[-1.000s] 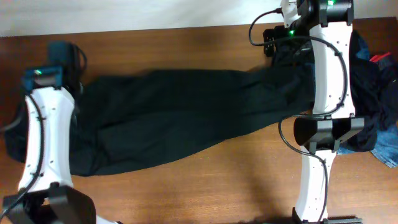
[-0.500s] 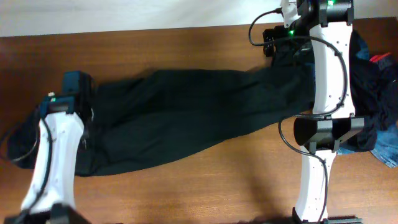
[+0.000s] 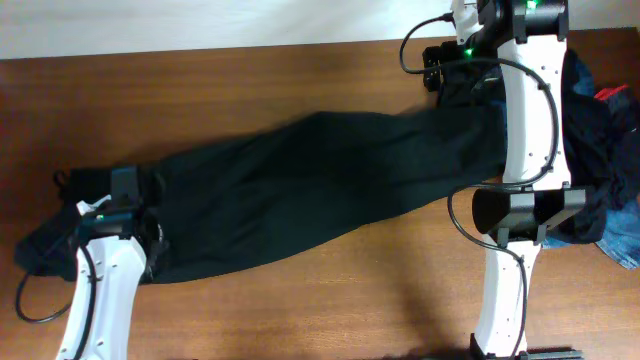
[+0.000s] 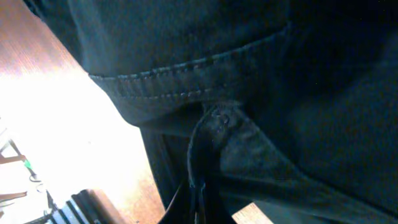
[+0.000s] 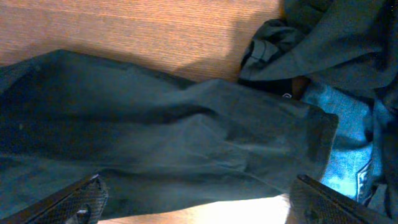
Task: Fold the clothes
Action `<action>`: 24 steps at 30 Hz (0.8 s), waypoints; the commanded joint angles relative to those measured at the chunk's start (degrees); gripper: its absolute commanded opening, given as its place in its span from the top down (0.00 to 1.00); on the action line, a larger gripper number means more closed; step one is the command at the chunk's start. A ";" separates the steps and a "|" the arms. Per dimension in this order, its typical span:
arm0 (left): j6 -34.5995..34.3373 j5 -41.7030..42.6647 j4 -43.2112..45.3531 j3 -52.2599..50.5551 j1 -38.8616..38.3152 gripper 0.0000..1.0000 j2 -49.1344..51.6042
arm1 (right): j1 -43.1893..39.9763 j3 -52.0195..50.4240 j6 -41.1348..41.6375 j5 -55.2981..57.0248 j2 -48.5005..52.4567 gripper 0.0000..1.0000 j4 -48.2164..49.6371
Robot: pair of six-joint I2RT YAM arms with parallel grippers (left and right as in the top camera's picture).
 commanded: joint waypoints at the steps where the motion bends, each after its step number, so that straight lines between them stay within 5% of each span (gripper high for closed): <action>1: -2.08 -1.64 1.38 -0.68 0.46 0.99 -0.70 | -0.04 0.90 -0.55 -0.59 -1.73 0.01 -0.35; 5: -2.08 -1.42 1.70 -0.68 0.46 0.78 -0.70 | -0.04 0.90 -0.55 -0.76 -1.73 0.01 -0.35; 14: -2.08 1.49 6.38 -7.74 0.46 0.76 -0.70 | -0.04 0.90 -0.57 -0.76 -1.73 0.01 -0.33; 17: -2.08 1.81 8.31 -8.59 0.46 0.64 -0.70 | -0.04 0.90 -0.57 -0.76 -1.70 0.01 -0.35; 24: 1.73 3.04 12.13 -2.14 -0.74 0.56 -2.78 | -0.04 0.90 -0.55 -0.79 -1.73 0.01 -0.35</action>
